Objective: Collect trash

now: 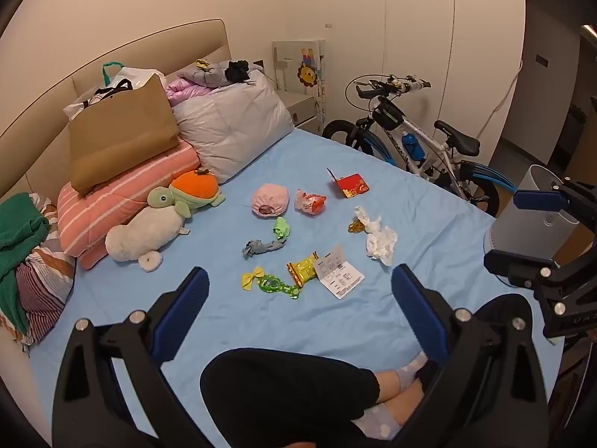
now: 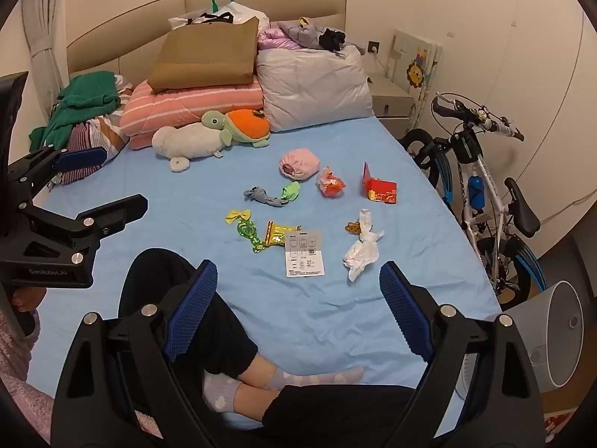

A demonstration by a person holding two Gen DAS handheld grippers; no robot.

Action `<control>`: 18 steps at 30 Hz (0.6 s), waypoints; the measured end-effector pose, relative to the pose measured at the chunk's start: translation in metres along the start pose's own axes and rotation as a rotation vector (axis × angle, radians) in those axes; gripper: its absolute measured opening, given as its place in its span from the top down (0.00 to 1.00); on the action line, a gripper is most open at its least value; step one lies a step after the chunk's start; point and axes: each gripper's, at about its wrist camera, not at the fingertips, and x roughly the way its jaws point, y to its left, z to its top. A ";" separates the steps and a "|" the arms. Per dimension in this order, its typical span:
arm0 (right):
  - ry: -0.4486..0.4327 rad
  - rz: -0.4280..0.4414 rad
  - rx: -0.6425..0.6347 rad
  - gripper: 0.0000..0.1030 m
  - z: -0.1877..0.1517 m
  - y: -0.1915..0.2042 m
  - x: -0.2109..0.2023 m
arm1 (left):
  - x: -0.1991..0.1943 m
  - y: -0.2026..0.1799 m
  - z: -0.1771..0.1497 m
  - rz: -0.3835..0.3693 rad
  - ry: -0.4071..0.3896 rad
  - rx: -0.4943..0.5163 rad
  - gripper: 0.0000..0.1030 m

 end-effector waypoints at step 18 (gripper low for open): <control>-0.004 0.005 0.020 0.17 0.003 -0.007 0.002 | -0.002 -0.007 -0.005 -0.009 0.006 -0.004 0.05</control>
